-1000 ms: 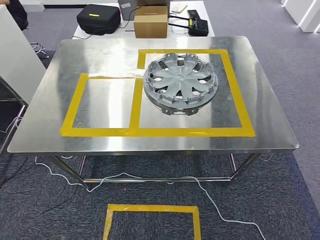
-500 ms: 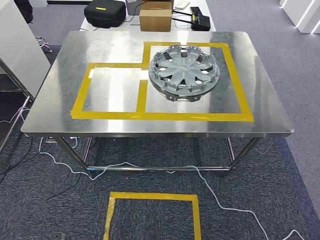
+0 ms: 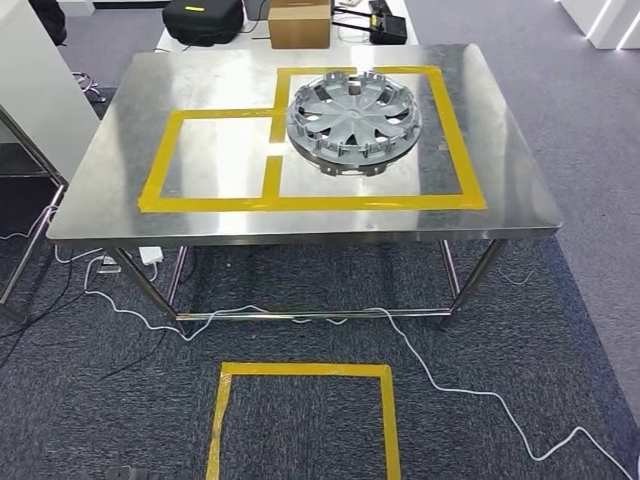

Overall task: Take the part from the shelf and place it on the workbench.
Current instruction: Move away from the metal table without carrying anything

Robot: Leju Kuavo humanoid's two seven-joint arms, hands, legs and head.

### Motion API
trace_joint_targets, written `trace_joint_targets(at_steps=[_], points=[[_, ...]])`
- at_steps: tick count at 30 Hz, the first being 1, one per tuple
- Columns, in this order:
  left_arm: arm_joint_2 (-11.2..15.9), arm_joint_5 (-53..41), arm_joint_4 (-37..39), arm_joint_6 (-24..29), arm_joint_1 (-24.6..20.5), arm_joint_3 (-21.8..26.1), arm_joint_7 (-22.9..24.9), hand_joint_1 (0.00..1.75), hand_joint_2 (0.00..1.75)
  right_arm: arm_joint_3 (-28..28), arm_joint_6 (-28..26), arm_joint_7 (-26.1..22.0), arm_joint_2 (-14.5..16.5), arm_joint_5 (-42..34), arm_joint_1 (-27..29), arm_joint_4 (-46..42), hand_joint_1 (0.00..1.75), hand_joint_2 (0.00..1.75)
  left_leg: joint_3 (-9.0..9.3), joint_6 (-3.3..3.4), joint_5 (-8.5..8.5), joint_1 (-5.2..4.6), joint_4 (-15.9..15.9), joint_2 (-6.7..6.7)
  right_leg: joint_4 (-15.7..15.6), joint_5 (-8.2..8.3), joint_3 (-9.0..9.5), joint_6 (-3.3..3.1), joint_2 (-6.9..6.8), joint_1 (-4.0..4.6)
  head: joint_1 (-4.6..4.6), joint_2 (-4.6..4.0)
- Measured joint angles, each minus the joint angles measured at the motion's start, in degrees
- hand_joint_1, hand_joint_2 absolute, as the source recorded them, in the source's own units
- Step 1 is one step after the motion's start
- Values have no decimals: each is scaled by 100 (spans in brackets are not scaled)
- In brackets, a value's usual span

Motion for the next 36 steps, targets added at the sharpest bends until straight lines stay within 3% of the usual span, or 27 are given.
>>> trace_joint_targets(at_steps=[2, 4, 5, 7, 9, 10, 11, 12, 13, 14, 16, 17, 19, 20, 22, 24, 25, 26, 27, 28, 30, 32, 34, 36], points=[[-12, -15, 0, -11, -3, -3, -23, 0, 0, 8, 42, -102, 0, 38, -5, 10, 0, 0, 305, 51, -47, -4, -517, -10, 55, 85, -97, 61, -4, 20, -5, 0], [-33, -26, 0, -6, 17, -3, -26, 0, 0, 21, 68, -152, -1, 93, 0, 17, 0, 0, 237, 139, -36, -10, -570, -8, 78, 160, -164, 114, -6, 13, -5, 0], [-44, -32, 0, 1, 28, -3, -14, 0, 0, 33, 79, -170, -2, 126, 11, 18, 0, 0, 189, 194, 3, -9, -559, -2, 120, 107, -207, 141, -3, 5, -3, 0], [-62, -39, 0, 17, 38, -3, 21, 0, 0, 55, 93, -203, -2, 181, 31, 20, 0, 0, 80, 292, 105, 2, -557, 12, 512, -284, -364, 198, 5, -6, 21, 0], [-61, -42, 0, 27, 35, -2, 44, 0, 0, 70, 99, -246, -3, 206, 31, 21, 0, 0, -56, 329, 220, -9, -552, 15, 1281, -816, -571, 237, 6, -8, 45, 0], [-64, -43, 0, 30, 34, -1, 50, 0, 0, 80, 101, -292, -8, 214, 29, 21, 0, 0, -130, 331, 278, -16, -547, 16, 1605, -958, -622, 242, 6, -7, 46, 0], [-69, -43, 0, 30, 33, -1, 56, 0, 0, 93, 101, -353, -19, 219, 29, 21, 0, 0, -203, 330, 333, -23, -541, 17, 1747, -963, -585, 238, 7, -6, 46, 0], [-78, -40, 0, 27, 31, -1, 60, 0, 0, 109, 100, -428, -39, 222, 29, 21, 0, 0, -274, 326, 386, -28, -535, 17, 1666, -855, -439, 226, 7, -4, 45, 0], [-91, -36, 0, 19, 25, 0, 56, 0, 0, 127, 100, -499, -69, 223, 26, 21, 0, 0, -341, 318, 438, -31, -528, 15, 1375, -693, -189, 206, 7, -1, 45, 0], [-105, -31, 0, 1, 15, 1, 43, 0, 0, 144, 100, -552, -109, 221, 17, 21, 0, 0, -399, 305, 489, -33, -521, 11, 940, -576, 125, 184, 8, 2, 45, 0], [-136, -26, 1, -43, -17, 1, -9, 0, 0, 168, 114, -600, -195, 211, -17, 21, 0, 0, -481, 257, 587, -42, -513, 7, 124, -529, 653, 150, 10, 20, 39, 0], [-149, -27, 1, -61, -37, 0, -35, 0, 0, 173, 126, -605, -235, 206, -29, 21, 0, 0, -503, 228, 636, -42, -516, 8, -85, -558, 759, 139, 12, 33, 43, 0], [-173, -33, 2, -82, -63, -1, -63, 0, 0, 175, 163, -608, -303, 203, -35, 21, 0, 0, -534, 160, 729, -37, -529, 10, -142, -510, 716, 87, 14, 50, 47, 0], [-179, -35, 2, -91, -69, -1, -67, 0, 0, 176, 181, -609, -331, 204, -36, 21, 0, 0, -563, 127, 706, -31, -513, 8, -147, -464, 673, 43, 10, 45, 52, 0], [-192, -40, 2, -106, -69, -2, -69, 0, 0, 187, 243, -606, -369, 223, -42, 21, 0, 0, -691, 60, 352, -25, -220, 5, -159, -341, 571, -53, 1, 25, 31, 0], [-208, -54, 2, -113, -73, -3, -69, 0, 0, 209, 302, -589, -389, 263, -41, 21, 0, 0, -914, 8, -242, -15, 516, 5, -148, -215, 421, -92, -3, 19, 10, 0], [-212, -66, 2, -103, -74, -4, -59, 0, 0, 222, 319, -579, -393, 281, -33, 21, 0, 0, -997, -10, -419, -12, 887, 5, -138, -154, 333, -90, -4, 20, 8, 0], [-213, -79, 2, -84, -74, -5, -37, 0, 0, 235, 330, -574, -396, 296, -25, 21, 0, 0, -1009, -21, -459, -11, 1126, 5, -125, -96, 244, -85, -7, 19, 8, 0], [-209, -88, 2, -55, -73, -5, -1, 0, 0, 247, 335, -577, -398, 305, -18, 21, 0, 0, -930, -26, -374, -8, 1171, 5, -108, -45, 157, -75, -9, 18, 7, 0], [-200, -93, 2, -24, -72, -5, 45, 0, 0, 257, 340, -587, -398, 312, -13, 21, 0, 0, -752, -27, -216, -4, 1008, 5, -87, 4, 77, -64, -11, 15, 7, 0], [-181, -85, 2, 25, -76, -4, 131, 0, 0, 282, 345, -616, -409, 325, -9, 21, 0, 0, -176, -23, 6, 5, 245, 3, -24, 87, -65, -24, -9, 21, 1, 0], [-170, -73, 2, 54, -82, -3, 173, 0, 0, 310, 348, -640, -434, 336, -4, 21, 0, 0, 247, 44, -21, 0, -423, -8, 29, 173, -161, 27, -8, 40, -3, 0], [-169, -65, 3, 68, -68, -3, 190, 0, 0, 326, 348, -651, -465, 348, 10, 21, 0, 0, 272, 152, -40, -19, -576, -13, 34, 272, -215, 78, -9, 42, -3, 0], [-166, -61, 6, 72, -47, -2, 207, 0, 0, 333, 348, -652, -497, 355, 44, 21, 0, 0, 168, 246, 51, -13, -558, 6, 113, 167, -292, 137, 0, 25, 1, 0]])
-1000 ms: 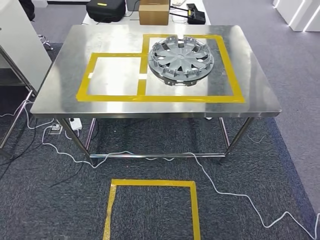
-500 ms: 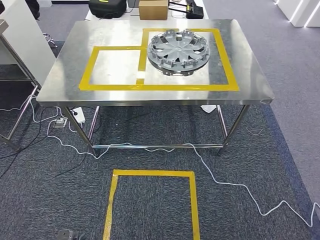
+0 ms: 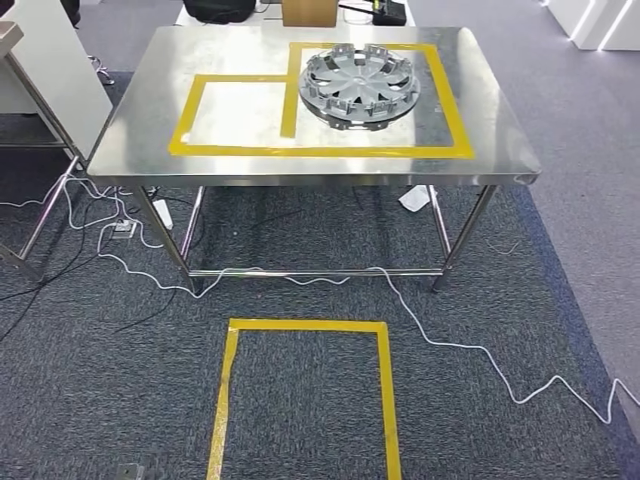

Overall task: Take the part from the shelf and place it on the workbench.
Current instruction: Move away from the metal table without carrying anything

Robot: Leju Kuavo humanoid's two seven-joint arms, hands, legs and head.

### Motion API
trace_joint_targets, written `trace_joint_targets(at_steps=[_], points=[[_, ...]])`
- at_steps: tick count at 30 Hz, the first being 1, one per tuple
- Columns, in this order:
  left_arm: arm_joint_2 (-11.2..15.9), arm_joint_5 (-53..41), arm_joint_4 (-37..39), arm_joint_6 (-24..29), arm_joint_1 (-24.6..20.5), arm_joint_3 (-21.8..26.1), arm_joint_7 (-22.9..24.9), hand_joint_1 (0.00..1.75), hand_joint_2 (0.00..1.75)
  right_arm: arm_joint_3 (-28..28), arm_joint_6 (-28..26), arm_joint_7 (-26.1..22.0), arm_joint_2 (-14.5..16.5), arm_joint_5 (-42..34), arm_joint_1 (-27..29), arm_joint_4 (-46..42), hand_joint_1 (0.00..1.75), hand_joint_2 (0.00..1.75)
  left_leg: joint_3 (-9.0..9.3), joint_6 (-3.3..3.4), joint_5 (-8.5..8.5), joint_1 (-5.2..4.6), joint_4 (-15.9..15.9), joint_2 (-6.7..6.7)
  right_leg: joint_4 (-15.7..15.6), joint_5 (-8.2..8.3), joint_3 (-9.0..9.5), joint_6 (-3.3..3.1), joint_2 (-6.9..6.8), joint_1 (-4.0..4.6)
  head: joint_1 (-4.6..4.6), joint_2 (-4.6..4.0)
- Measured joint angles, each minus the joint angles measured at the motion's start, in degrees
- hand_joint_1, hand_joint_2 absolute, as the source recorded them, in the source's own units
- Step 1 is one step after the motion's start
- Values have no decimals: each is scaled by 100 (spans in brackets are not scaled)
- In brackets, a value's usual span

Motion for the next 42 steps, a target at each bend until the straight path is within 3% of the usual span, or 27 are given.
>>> trace_joint_targets(at_steps=[2, 4, 5, 6, 7, 9, 11, 12, 14, 15, 17, 19, 20, 22, 23, 25, 27, 28, 30, 32, 34, 35, 36, 38, 39, 40, 42], points=[[9, 4, 3, 6, 7, 3, 11, 0, 0, 5, 1, 0, -16, 7, 30, 1, 0, 0, -125, 77, 120, 11, 1, 14, 491, -507, -167, 62, 8, -17, 15, 0], [14, 9, 3, 11, 7, 6, 15, 0, 0, 9, 2, -6, -20, 13, 29, 2, 0, 0, -273, 102, 247, 3, 6, 16, 1278, -1027, -339, 100, 7, -24, 27, 0], [14, 9, 3, 11, 7, 6, 17, 0, 0, 10, 1, -21, -25, 11, 24, 2, 0, 0, -352, 100, 308, 0, 13, 17, 1559, -1112, -355, 107, 7, -24, 28, 0], [11, 9, 3, 11, 7, 7, 20, 0, 0, 10, -1, -51, -30, 5, 21, 2, 0, 0, -432, 94, 368, -2, 21, 18, 1658, -1063, -284, 108, 7, -25, 29, 0], [6, 8, 3, 10, 7, 7, 24, 0, 0, 11, -1, -92, -36, -1, 20, 1, 0, 0, -515, 83, 427, -1, 32, 18, 1549, -913, -111, 103, 7, -25, 28, 0], [-6, -2, 4, -2, 8, 7, 26, 0, 0, 20, 21, -186, -48, 16, 7, 1, 0, 0, -665, 37, 542, -2, 57, -20, 795, -676, 505, 76, 88, -34, 30, 0], [-20, -25, 5, -29, -6, 6, 2, 0, 0, 66, 74, -246, -56, 106, 2, 2, 0, 0, -756, -28, 661, -12, 71, -73, 1, -727, 1021, 50, 232, -43, 21, 0], [-28, -35, 5, -44, -18, 5, -20, 0, 0, 101, 102, -259, -57, 167, 9, 2, 0, 0, -780, -61, 722, -11, 67, -97, -183, -789, 1117, 33, 281, -38, 23, 0], [-44, -43, 6, -68, -26, 5, -62, 0, 0, 173, 145, -253, -56, 278, 30, 3, 0, 0, -816, -128, 816, 2, 54, -150, -203, -737, 1043, -39, 211, -31, 32, 0], [-49, -43, 7, -77, -18, 5, -77, 0, 0, 209, 156, -245, -56, 315, 31, 4, 0, 0, -854, -164, 746, 10, 96, -160, -200, -689, 992, -97, 166, -36, 29, 0], [-63, -44, 8, -88, -3, 5, -92, 0, 0, 270, 163, -235, -56, 351, 34, 7, 0, 0, -980, -229, 276, 25, 447, -136, -210, -552, 850, -193, 65, -56, -11, 0], [-83, -44, 10, -94, -13, 4, -99, 0, 0, 301, 163, -222, -58, 353, 42, 7, 0, 0, -1149, -282, -324, 35, 1173, -102, -201, -405, 684, -218, -10, -46, -38, 0], [-88, -45, 11, -96, -20, 3, -102, 0, 0, 305, 162, -196, -59, 342, 44, 7, 0, 0, -1192, -300, -444, 38, 1513, -97, -193, -328, 588, -214, -44, -42, -38, 0], [-92, -52, 11, -95, -23, 3, -110, 0, 0, 307, 155, -125, -59, 297, 38, 7, 0, 0, -1068, -312, -247, 39, 1773, -89, -161, -175, 371, -196, -95, -38, -38, 0], [-92, -59, 11, -95, -23, 2, -115, 0, 0, 307, 145, -99, -59, 274, 33, 7, 0, 0, -872, -308, -60, 39, 1627, -86, -139, -104, 261, -184, -109, -39, -39, 0], [-92, -69, 11, -92, -36, -1, -123, 0, 0, 307, 120, -84, -59, 248, 20, 7, 0, 0, -230, -277, 19, 36, 849, -73, -84, 20, 87, -147, -118, -30, -42, 0], [-95, -73, 11, -87, -67, -3, -142, 0, 0, 307, 101, -67, -59, 243, 6, 8, 0, 0, 248, -192, -178, 16, 105, -64, -64, 164, -15, -90, -121, -19, -39, 1], [-96, -74, 11, -85, -75, -4, -154, 0, 0, 307, 97, -49, -59, 244, 7, 8, 0, 0, 317, -138, -224, -3, -71, -64, -83, 242, -43, -59, -122, -20, -35, 1], [-94, -78, 12, -83, -52, -4, -172, 0, 0, 307, 91, -15, -62, 248, 27, 9, 0, 0, 228, -32, -132, -11, -100, -49, -115, 315, -84, 5, -107, -42, -38, 0], [-80, -77, 13, -81, -25, -3, -184, 0, 0, 305, 89, 4, -67, 247, 65, 13, 0, 0, 92, 57, 18, 1, -107, -27, 158, -59, -191, 65, -60, -59, -22, 0], [-61, -74, 14, -78, -24, -2, -200, 0, 0, 304, 90, 9, -69, 245, 74, 22, 0, 0, -84, 96, 171, -4, -101, -23, 886, -706, -360, 105, -24, -68, 7, 0], [-55, -74, 14, -78, -24, -2, -204, 0, 0, 304, 89, 9, -69, 244, 66, 25, 0, 0, -180, 94, 250, -8, -98, -23, 1277, -910, -415, 117, -18, -70, 12, 0], [-50, -75, 14, -78, -24, -2, -206, 0, 0, 304, 89, 8, -69, 243, 57, 26, 0, 0, -279, 87, 330, -9, -94, -22, 1553, -966, -406, 122, -15, -71, 13, 0], [-48, -75, 14, -79, -23, -2, -206, 0, 0, 304, 87, 8, -70, 241, 47, 26, 0, 0, -473, 56, 485, -2, -85, -23, 1516, -720, -97, 123, -13, -75, 14, 0], [-47, -74, 14, -79, -24, -2, -206, 0, 0, 304, 87, 8, -70, 241, 40, 26, 0, 0, -558, 33, 557, 4, -77, -27, 1192, -572, 211, 124, -6, -81, 15, 0], [-44, -74, 14, -79, -26, -2, -207, 0, 0, 304, 87, 8, -69, 241, 23, 27, 0, 0, -631, 2, 623, 3, -65, -32, 722, -552, 583, 126, 15, -85, 18, 0], [-33, -74, 14, -79, -32, -2, -209, 0, 0, 305, 87, 6, -68, 242, -15, 31, 0, 0, -713, -65, 740, -6, -39, -42, -63, -701, 1109, 85, 67, -81, 11, 1]])
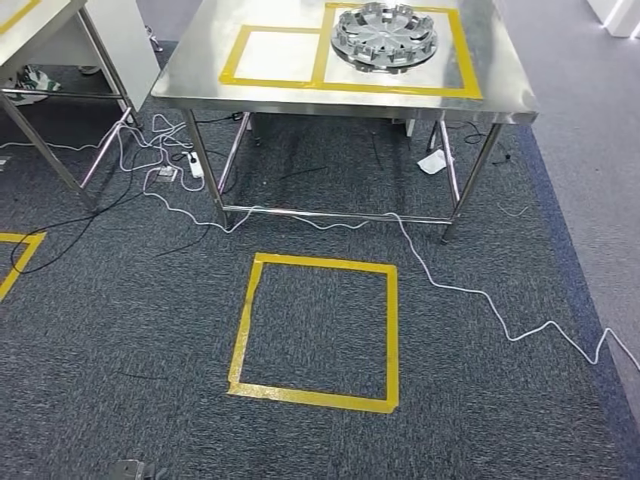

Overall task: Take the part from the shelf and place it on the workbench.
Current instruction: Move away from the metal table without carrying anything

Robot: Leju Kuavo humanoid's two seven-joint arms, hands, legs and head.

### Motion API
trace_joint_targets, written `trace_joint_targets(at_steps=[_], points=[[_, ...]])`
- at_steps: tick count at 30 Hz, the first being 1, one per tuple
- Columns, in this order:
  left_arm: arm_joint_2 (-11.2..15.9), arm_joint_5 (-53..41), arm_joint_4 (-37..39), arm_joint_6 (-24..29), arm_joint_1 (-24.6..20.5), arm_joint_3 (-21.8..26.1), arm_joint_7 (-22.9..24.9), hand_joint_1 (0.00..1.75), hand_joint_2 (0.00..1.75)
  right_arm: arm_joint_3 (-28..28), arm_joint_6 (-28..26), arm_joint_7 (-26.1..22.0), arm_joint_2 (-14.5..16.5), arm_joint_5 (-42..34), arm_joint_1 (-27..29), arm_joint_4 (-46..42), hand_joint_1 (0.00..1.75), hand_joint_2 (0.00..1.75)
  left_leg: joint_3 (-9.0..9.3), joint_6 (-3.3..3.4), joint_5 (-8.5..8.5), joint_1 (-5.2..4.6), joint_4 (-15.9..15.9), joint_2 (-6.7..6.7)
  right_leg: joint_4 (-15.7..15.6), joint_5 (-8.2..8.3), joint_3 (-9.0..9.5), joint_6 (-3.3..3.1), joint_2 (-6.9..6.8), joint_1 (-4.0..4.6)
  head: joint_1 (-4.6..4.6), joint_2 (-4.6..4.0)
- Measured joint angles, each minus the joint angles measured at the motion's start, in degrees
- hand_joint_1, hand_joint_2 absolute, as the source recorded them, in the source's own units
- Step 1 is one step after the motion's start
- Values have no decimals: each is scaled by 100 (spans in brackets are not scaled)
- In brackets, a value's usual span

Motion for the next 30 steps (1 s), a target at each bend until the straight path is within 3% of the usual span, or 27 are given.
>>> trace_joint_targets(at_steps=[1, 3, 4, 5, 6, 8, 9, 10, 11, 13, 15, 16, 17, 19, 20, 21, 23, 24, 25, 26, 27, 28, 30], points=[[5, 0, 0, 0, -5, 0, -3, 0, 0, 1, 0, -1, 1, 0, -11, 3, 0, 0, -18, -33, 54, -3, 7, -2, -177, -85, 87, -42, 18, 14, -2, 1], [13, 0, 0, 6, -1, 0, -7, 0, 0, 1, 1, 4, 1, 0, -8, 13, 0, 0, -50, -97, 135, 12, 9, -4, -169, -44, -11, -161, 4, 29, -5, 0], [19, 1, 0, 13, 11, 0, -8, 0, 0, 1, 2, 9, 2, 0, -7, 16, 0, 0, -93, -127, 59, 23, 54, -3, -149, 10, -80, -227, -12, 31, -8, 0], [21, 2, 0, 22, 26, 0, -9, 0, 0, 1, 3, 21, 2, -1, -6, 20, 0, 0, -162, -152, -143, 29, 193, -3, -145, 82, -164, -283, -27, 27, -19, -1], [22, 4, 0, 30, 36, 0, -11, 0, 0, 1, 4, 32, 3, -5, -3, 21, 0, 0, -255, -170, -452, 35, 453, -1, -146, 166, -257, -324, -42, 25, -31, -1], [16, 9, 0, 43, 37, 0, -18, 0, 0, -1, 14, 45, 3, -20, 4, 22, 0, 0, -443, -195, -1089, 36, 1209, -1, -138, 335, -453, -355, -57, 41, -51, -1], [16, 12, 0, 48, 35, 0, -23, 0, 0, -1, 25, 42, 3, -27, 7, 23, 0, 0, -482, -200, -1219, 36, 1547, -1, -131, 419, -557, -355, -64, 50, -52, -1], [16, 14, 0, 52, 34, 1, -29, 0, 0, -1, 39, 33, 3, -33, 9, 23, 0, 0, -452, -198, -1197, 35, 1743, -1, -121, 499, -664, -352, -70, 57, -53, -1], [16, 15, 0, 57, 35, 1, -35, 0, 0, -1, 55, 19, 3, -37, 9, 24, 0, 0, -340, -189, -1064, 34, 1765, 0, -109, 576, -772, -345, -74, 62, -54, -1], [16, 15, 0, 59, 28, 1, -44, 0, 0, -1, 78, -20, 3, -43, 3, 25, 0, 0, 165, -153, -783, 33, 1254, 2, -77, 717, -963, -321, -77, 66, -54, -1], [17, 15, 0, 63, -2, 1, -52, 0, 0, -1, 91, -49, 3, -49, 0, 26, 0, 0, 834, -105, -840, 21, 357, 5, -42, 838, -1087, -273, -81, 82, -51, 0], [18, 16, 0, 66, -18, 0, -55, 0, 0, -1, 94, -56, 4, -50, -1, 26, 0, 0, 1038, -76, -922, 10, 39, 5, -42, 906, -1118, -245, -86, 87, -48, 0], [18, 17, 0, 68, -25, 0, -57, 0, 0, -1, 99, -61, 4, -50, 2, 26, 0, 0, 1125, -41, -963, -8, -140, 3, -59, 980, -1138, -212, -91, 86, -43, 0], [16, 19, 1, 71, -6, 0, -60, 0, 0, -1, 111, -83, 4, -51, 20, 26, 0, 0, 1041, 44, -878, -18, -174, 15, -101, 1083, -1169, -146, -87, 63, -39, -1], [18, 20, 1, 72, 6, 1, -61, 0, 0, -1, 122, -106, 5, -51, 37, 26, 0, 0, 977, 91, -808, -15, -174, 21, -31, 977, -1216, -111, -78, 53, -28, -1], [22, 21, 1, 75, 14, 2, -62, 0, 0, 0, 138, -136, 7, -46, 52, 30, 0, 0, 897, 128, -733, -5, -179, 23, 160, 752, -1292, -81, -71, 47, -15, -1], [34, 23, 1, 84, 18, 5, -64, 0, 0, 11, 184, -210, 11, 8, 61, 43, 0, 0, 713, 161, -597, -1, -180, -10, 890, 119, -1501, -35, -66, 40, 13, -1], [37, 23, 2, 89, 21, 7, -65, 0, 0, 27, 203, -239, 13, 47, 58, 51, 0, 0, 616, 157, -527, -3, -180, -30, 1299, -81, -1579, -25, -67, 40, 16, -1], [38, 23, 2, 91, 26, 8, -65, 0, 0, 49, 218, -260, 14, 83, 56, 56, 0, 0, 522, 149, -454, -4, -177, -55, 1611, -130, -1601, -24, -66, 41, 16, -1], [38, 22, 2, 91, 30, 9, -64, 0, 0, 73, 229, -273, 14, 106, 57, 59, 0, 0, 429, 136, -378, -4, -174, -82, 1748, -47, -1538, -30, -63, 41, 17, -1], [35, 22, 2, 92, 35, 9, -64, 0, 0, 93, 239, -284, 13, 122, 59, 60, 0, 0, 343, 120, -304, -2, -170, -118, 1666, 115, -1361, -42, -47, 41, 17, -1], [34, 22, 2, 93, 38, 9, -64, 0, 0, 111, 252, -297, 13, 134, 59, 61, 0, 0, 265, 99, -233, 0, -164, -163, 1370, 262, -1072, -57, 4, 38, 18, -1], [33, 22, 2, 99, 31, 9, -64, 0, 0, 137, 277, -332, 13, 154, 53, 63, 0, 0, 143, 45, -116, -8, -142, -264, 421, 201, -352, -99, 235, 20, 15, -1]])
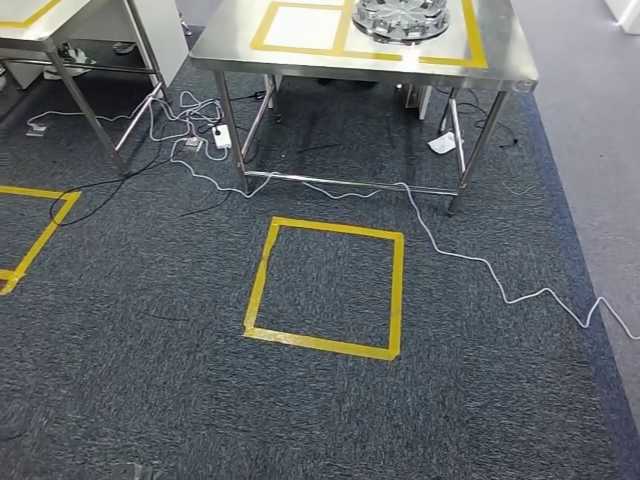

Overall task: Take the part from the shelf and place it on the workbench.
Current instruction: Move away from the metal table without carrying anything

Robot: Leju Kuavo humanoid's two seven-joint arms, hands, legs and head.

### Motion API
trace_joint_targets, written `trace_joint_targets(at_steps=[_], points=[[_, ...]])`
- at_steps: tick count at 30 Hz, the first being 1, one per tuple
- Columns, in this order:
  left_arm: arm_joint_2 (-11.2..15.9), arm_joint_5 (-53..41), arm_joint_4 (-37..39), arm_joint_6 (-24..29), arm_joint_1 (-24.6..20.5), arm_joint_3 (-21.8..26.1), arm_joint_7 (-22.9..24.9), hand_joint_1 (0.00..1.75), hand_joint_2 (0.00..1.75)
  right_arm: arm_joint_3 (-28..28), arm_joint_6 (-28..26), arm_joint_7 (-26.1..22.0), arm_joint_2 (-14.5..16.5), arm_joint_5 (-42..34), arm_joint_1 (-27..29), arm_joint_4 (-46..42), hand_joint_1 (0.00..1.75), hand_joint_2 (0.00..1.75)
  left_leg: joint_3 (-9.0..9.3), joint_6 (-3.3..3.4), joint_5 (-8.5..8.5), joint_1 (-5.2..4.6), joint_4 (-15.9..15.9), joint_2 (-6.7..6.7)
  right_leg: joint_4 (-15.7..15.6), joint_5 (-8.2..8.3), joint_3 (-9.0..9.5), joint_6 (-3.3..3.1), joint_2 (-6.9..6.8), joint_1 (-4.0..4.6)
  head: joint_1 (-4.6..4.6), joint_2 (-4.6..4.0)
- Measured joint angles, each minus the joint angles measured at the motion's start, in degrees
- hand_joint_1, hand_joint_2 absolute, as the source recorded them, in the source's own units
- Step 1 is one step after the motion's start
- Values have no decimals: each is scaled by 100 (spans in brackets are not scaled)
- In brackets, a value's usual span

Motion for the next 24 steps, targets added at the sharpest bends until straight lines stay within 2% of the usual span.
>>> trace_joint_targets(at_steps=[1, 2, 4, 5, 6, 7, 9, 10, 11, 12, 13, 14, 15, 16, 17, 18, 19, 20, 22, 23, 24], points=[[2, 0, 0, 4, -10, 0, 0, 0, 0, 13, 10, -14, 1, 8, -4, 4, 0, 0, -42, -29, 49, -7, 17, -47, -375, -125, 243, -22, 89, -8, -3, 0], [4, -1, 0, 9, -16, 0, 0, 0, 0, 24, 20, -24, 3, 14, -7, 8, 0, 0, -75, -61, 91, -12, 28, -94, -599, -247, 369, -50, 126, -8, -5, 0], [11, -1, 0, 16, 0, 0, 0, 0, 0, 44, 32, -31, 8, 22, -6, 19, 0, 0, -125, -128, 153, 2, 45, -171, -659, -275, 350, -127, 16, -2, -4, 0], [15, -1, 0, 17, 20, 1, 0, 0, 0, 51, 36, -33, 10, 27, -6, 22, 0, 0, -164, -154, 107, 11, 96, -137, -652, -248, 324, -177, -49, -1, -9, 0], [16, -1, 0, 19, 36, 1, 1, 0, 0, 57, 36, -38, 13, 33, -3, 26, 0, 0, -238, -178, -36, 19, 250, -60, -653, -212, 293, -221, -118, -6, -28, 0], [15, -1, 0, 19, 42, 1, 1, 0, 0, 63, 36, -45, 15, 41, 4, 28, 0, 0, -354, -201, -268, 25, 533, 45, -657, -174, 257, -253, -192, -9, -47, 0], [7, -2, 0, 20, 38, 1, 2, 0, 0, 84, 36, -64, 14, 55, 25, 28, 0, 0, -658, -249, -800, 34, 1351, 194, -651, -117, 176, -274, -342, 4, -79, 0], [5, -2, 0, 21, 40, 0, 4, 0, 0, 96, 37, -75, 14, 62, 34, 28, 0, 0, -756, -267, -949, 38, 1687, 214, -648, -94, 140, -273, -419, 11, -79, 0], [6, -2, 0, 22, 46, 1, 6, 0, 0, 107, 38, -84, 14, 68, 38, 28, 0, 0, -767, -274, -984, 40, 1852, 221, -644, -75, 115, -267, -491, 15, -80, 0], [8, -1, 0, 26, 53, 1, 9, 0, 0, 116, 38, -90, 14, 79, 39, 28, 0, 0, -663, -273, -913, 40, 1792, 231, -639, -62, 100, -258, -561, 18, -80, 0], [11, 1, 0, 29, 57, 2, 12, 0, 0, 125, 38, -94, 15, 91, 37, 30, 0, 0, -455, -265, -770, 39, 1526, 264, -633, -53, 97, -248, -629, 19, -80, 0], [14, 1, 0, 32, 58, 2, 13, 0, 0, 134, 38, -96, 15, 102, 36, 32, 0, 0, -182, -252, -610, 38, 1131, 355, -625, -51, 102, -235, -694, 21, -80, 0], [15, 2, 0, 36, 54, 2, 14, 0, 0, 141, 36, -96, 15, 116, 36, 34, 0, 0, 90, -239, -484, 26, 722, 507, -605, -57, 89, -214, -756, 36, -87, 0], [16, 2, 0, 39, 48, 3, 14, 0, 0, 146, 29, -94, 15, 127, 36, 36, 0, 0, 276, -210, -419, 12, 419, 642, -584, -66, 80, -189, -817, 58, -87, 0], [16, 2, 0, 44, 44, 4, 15, 0, 0, 151, 16, -92, 15, 139, 35, 37, 0, 0, 372, -175, -412, 2, 237, 732, -560, -78, 73, -161, -878, 81, -85, 0], [16, 3, 0, 50, 45, 5, 15, 0, 0, 158, 0, -86, 14, 152, 31, 37, 0, 0, 380, -137, -435, -10, 176, 746, -542, -86, 67, -132, -941, 101, -79, 0], [18, 7, 0, 56, 51, 8, 15, 0, 0, 170, -20, -77, 14, 165, 24, 37, 0, 0, 353, -91, -451, -6, 168, 679, -533, -95, 81, -103, -998, 105, -70, 0], [15, 10, 0, 61, 61, 9, 15, 0, 0, 185, -41, -62, 13, 180, 14, 37, 0, 0, 335, -57, -453, 5, 160, 610, -503, -126, 77, -64, -958, 98, -60, 0], [21, 17, 0, 69, 68, 13, 15, 0, 0, 221, -74, -26, 10, 204, 10, 37, 0, 0, 312, 6, -423, 26, 152, 486, -193, -343, -57, 6, -670, 73, -36, 0], [25, 20, 0, 73, 61, 14, 15, 0, 0, 235, -84, -6, 8, 214, 17, 38, 0, 0, 295, 31, -410, 29, 152, 421, 154, -533, -215, 29, -482, 63, -19, 0], [32, 23, 0, 75, 52, 15, 15, 0, 0, 249, -88, 6, 8, 223, 31, 40, 0, 0, 279, 53, -398, 23, 153, 350, 587, -737, -416, 36, -371, 58, -10, 0]])
